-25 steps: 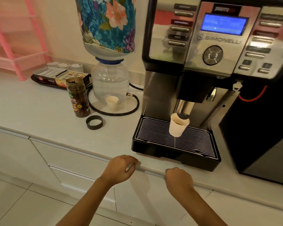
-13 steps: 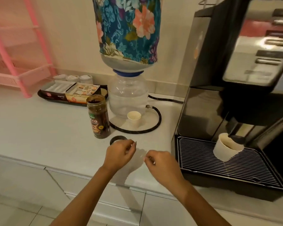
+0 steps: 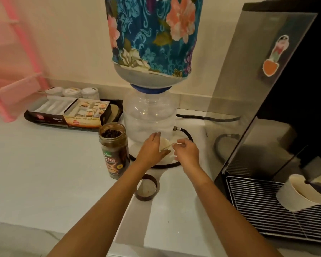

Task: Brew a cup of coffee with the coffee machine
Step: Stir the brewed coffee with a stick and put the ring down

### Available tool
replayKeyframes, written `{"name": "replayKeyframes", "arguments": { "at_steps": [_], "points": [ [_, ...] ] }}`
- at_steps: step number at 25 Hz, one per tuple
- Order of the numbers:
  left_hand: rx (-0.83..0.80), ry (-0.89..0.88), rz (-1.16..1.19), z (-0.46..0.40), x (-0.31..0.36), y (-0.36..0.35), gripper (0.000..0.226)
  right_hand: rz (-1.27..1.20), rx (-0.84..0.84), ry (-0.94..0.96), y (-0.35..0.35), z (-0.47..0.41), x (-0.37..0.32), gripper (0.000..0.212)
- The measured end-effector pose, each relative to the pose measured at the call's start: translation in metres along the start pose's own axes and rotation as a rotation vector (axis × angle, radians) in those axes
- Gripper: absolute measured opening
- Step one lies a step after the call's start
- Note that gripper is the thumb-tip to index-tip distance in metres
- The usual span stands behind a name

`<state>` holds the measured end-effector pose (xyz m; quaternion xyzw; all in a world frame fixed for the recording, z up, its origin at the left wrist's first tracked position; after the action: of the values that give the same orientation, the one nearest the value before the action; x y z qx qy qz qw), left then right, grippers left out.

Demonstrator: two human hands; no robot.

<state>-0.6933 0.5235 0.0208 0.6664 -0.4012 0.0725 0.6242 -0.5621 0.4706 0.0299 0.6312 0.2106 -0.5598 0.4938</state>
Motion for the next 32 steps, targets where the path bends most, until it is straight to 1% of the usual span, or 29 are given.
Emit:
{"name": "replayKeyframes", "arguments": {
  "at_steps": [2,4,5,7,8,12,14,17,21,24,28,30,32],
  "points": [
    [-0.058,0.045,0.037,-0.010,-0.008,-0.008,0.084,0.033,-0.030,-0.074,-0.013,-0.020,0.008,0.038],
    [-0.082,0.078,0.057,-0.017,-0.016,-0.015,0.083,0.085,-0.036,-0.109,-0.023,-0.034,0.017,0.042],
    [-0.070,0.080,0.053,-0.019,-0.018,-0.017,0.082,0.101,-0.026,-0.104,-0.026,-0.039,0.020,0.038],
    [-0.040,0.073,0.051,-0.022,-0.021,-0.019,0.080,0.103,0.008,-0.056,-0.027,-0.044,0.021,0.022],
    [-0.030,0.072,0.059,-0.023,-0.023,-0.019,0.080,0.089,0.023,-0.034,-0.027,-0.045,0.021,0.018],
    [-0.009,0.063,0.083,-0.021,-0.025,-0.020,0.080,0.061,0.058,0.032,-0.023,-0.044,0.018,0.017],
    [0.016,0.050,0.083,-0.019,-0.024,-0.019,0.080,0.039,0.083,0.070,-0.019,-0.040,0.014,0.021],
    [0.070,0.018,0.063,-0.014,-0.018,-0.015,0.078,-0.054,0.124,0.088,-0.007,-0.030,0.006,0.024],
    [0.158,-0.031,0.074,-0.002,-0.003,-0.002,0.077,-0.160,0.201,0.110,0.012,-0.008,-0.002,0.016],
    [0.224,-0.035,0.121,0.013,0.005,0.011,0.074,-0.298,0.239,0.110,0.027,0.014,-0.003,0.013],
    [0.319,-0.028,0.245,0.048,0.019,0.023,0.068,-0.553,0.191,0.050,0.044,0.049,0.006,0.010],
    [0.319,-0.044,0.295,0.070,0.031,0.023,0.063,-0.664,0.167,0.030,0.056,0.071,0.011,0.009],
    [0.293,-0.086,0.317,0.087,0.043,0.017,0.056,-0.710,0.132,0.026,0.068,0.093,0.013,0.015]
  ]
}}
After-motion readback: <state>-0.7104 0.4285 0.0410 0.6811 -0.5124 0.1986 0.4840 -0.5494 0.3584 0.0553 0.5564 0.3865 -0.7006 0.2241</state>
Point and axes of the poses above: each hand's wrist, its own z-axis away from the middle knuckle, its own y-axis out of the back of the hand, x = y × z, the point moved 6 cm from there along -z, towards the middle knuckle, and after that the axes turned 4 degrees about z, right-handed, at the moved point
